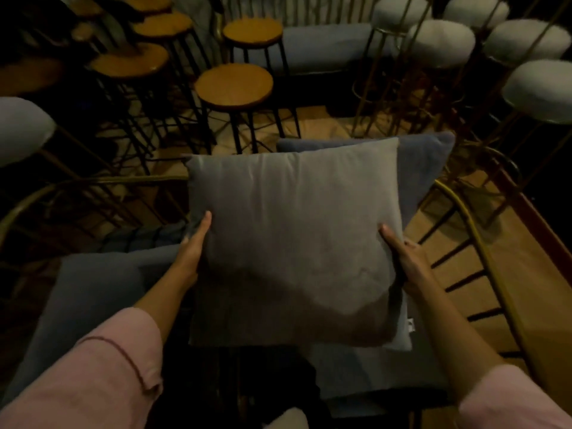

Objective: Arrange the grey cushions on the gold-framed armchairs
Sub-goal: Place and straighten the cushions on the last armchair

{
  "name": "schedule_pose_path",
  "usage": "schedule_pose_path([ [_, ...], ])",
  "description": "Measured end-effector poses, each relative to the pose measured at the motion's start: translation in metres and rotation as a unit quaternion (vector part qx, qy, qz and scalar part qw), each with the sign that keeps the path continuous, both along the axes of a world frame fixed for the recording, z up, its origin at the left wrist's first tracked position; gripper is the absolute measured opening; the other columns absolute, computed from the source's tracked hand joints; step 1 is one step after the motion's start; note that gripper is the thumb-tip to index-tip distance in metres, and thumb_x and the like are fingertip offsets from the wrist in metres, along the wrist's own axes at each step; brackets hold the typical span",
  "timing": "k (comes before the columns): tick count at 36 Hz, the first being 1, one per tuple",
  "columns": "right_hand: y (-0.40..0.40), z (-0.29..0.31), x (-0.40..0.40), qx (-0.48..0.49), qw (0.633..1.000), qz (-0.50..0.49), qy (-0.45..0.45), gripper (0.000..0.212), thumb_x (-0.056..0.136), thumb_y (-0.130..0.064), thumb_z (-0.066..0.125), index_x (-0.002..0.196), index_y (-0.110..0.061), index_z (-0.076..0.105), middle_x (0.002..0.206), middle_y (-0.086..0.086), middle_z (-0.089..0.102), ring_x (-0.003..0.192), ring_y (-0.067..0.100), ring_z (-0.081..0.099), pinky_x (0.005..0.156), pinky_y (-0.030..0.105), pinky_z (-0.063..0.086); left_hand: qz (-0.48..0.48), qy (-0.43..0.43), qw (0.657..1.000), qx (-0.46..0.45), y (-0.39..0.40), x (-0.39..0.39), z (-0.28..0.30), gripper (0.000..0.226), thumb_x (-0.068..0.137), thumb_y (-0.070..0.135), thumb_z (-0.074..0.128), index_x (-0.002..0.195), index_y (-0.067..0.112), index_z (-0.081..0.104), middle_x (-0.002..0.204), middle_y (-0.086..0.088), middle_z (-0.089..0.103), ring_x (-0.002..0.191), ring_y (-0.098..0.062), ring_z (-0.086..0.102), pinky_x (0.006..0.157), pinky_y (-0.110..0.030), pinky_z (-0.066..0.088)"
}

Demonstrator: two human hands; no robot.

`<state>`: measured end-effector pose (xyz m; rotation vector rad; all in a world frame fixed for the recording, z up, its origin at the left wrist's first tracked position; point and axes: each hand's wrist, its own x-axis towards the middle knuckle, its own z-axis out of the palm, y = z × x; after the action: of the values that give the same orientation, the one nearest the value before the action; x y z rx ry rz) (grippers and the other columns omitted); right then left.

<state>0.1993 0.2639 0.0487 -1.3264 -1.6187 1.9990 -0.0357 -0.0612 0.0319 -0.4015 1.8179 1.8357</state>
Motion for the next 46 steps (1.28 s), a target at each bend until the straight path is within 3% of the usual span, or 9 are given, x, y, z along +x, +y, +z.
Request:
schedule_pose_path([
  [3,-0.03,0.01,-0.044,0.0,0.998,0.052,0.026,0.093,0.031,-0.073,0.085,0.101,-0.014,0.072,0.109,0.011,0.074,0.103,0.03,0.069,0.09,0.044,0.055,0.013,0.025,1.0,0.003,-0.04,-0.026,0.02,0.099,0.049,0.078,0.075,0.133,0.027,0.057,0.129,0.001,0.064,0.113,-0.026,0.063,0.104,-0.048,0.047],
  [12,-0.15,0.03,-0.174,0.043,0.986,0.151,0.061,0.091,0.059,-0.064,0.081,0.133,-0.021,0.049,0.127,0.006,0.062,0.11,0.026,0.063,0.095,0.052,0.053,0.081,0.032,0.994,0.062,-0.176,-0.112,0.047,0.076,0.06,0.066,0.078,0.123,0.025,0.065,0.119,0.002,0.072,0.108,-0.022,0.069,0.107,-0.047,0.045],
  [15,-0.188,0.032,-0.225,0.05,0.982,0.164,0.079,0.096,0.06,-0.061,0.083,0.141,-0.026,0.044,0.135,0.002,0.058,0.116,0.025,0.061,0.097,0.05,0.053,0.093,0.027,0.993,0.07,-0.209,-0.139,0.066,0.045,0.081,0.058,0.064,0.108,0.023,0.068,0.09,0.008,0.078,0.09,-0.015,0.07,0.085,-0.034,0.054],
  [20,-0.243,0.036,-0.301,0.022,0.974,0.189,0.119,0.078,0.06,-0.05,0.088,0.128,-0.027,0.059,0.12,-0.001,0.07,0.109,0.022,0.068,0.091,0.043,0.056,0.137,0.051,0.989,0.015,-0.282,-0.208,0.068,0.122,0.042,0.079,0.078,0.145,0.028,0.038,0.14,-0.001,0.055,0.115,-0.031,0.062,0.093,-0.054,0.053],
  [26,-0.278,0.026,-0.376,0.029,0.975,0.197,0.095,0.094,0.052,-0.056,0.09,0.135,-0.032,0.053,0.125,-0.005,0.067,0.115,0.023,0.063,0.095,0.05,0.054,0.14,0.032,0.989,0.023,-0.324,-0.281,0.063,0.128,0.036,0.083,0.076,0.145,0.026,0.04,0.144,-0.005,0.053,0.12,-0.03,0.059,0.101,-0.055,0.048],
  [33,-0.296,-0.004,-0.434,0.009,0.976,0.207,0.062,0.086,0.068,-0.023,0.086,0.142,-0.022,0.042,0.134,0.004,0.056,0.12,0.026,0.057,0.103,0.049,0.048,0.158,0.064,0.984,0.043,-0.324,-0.319,0.04,0.102,0.055,0.078,0.072,0.141,0.031,0.044,0.142,0.002,0.052,0.124,-0.026,0.055,0.106,-0.053,0.044],
  [39,-0.309,-0.036,-0.452,-0.022,0.977,0.211,0.018,0.091,0.066,-0.022,0.085,0.144,-0.026,0.039,0.13,-0.005,0.054,0.115,0.021,0.054,0.088,0.046,0.049,0.17,0.033,0.983,0.062,-0.317,-0.331,0.008,0.09,0.073,0.07,0.063,0.144,0.021,0.039,0.139,0.008,0.047,0.125,-0.015,0.048,0.1,-0.034,0.044],
  [43,-0.316,-0.056,-0.457,-0.065,0.98,0.188,-0.001,0.105,0.056,-0.03,0.088,0.146,-0.035,0.034,0.133,-0.008,0.049,0.123,0.024,0.048,0.1,0.058,0.047,0.171,0.042,0.983,0.054,-0.321,-0.332,-0.016,0.092,0.074,0.062,0.069,0.148,0.025,0.028,0.149,-0.001,0.042,0.134,-0.023,0.045,0.107,-0.037,0.039],
  [46,-0.32,-0.063,-0.462,-0.054,0.984,0.171,-0.008,0.103,0.062,-0.035,0.089,0.147,-0.034,0.031,0.146,0.0,0.045,0.122,0.027,0.051,0.098,0.06,0.048,0.151,0.016,0.986,0.069,-0.335,-0.343,-0.036,0.12,0.047,0.064,0.086,0.146,0.035,0.026,0.146,0.0,0.05,0.129,-0.029,0.054,0.102,-0.059,0.044],
])
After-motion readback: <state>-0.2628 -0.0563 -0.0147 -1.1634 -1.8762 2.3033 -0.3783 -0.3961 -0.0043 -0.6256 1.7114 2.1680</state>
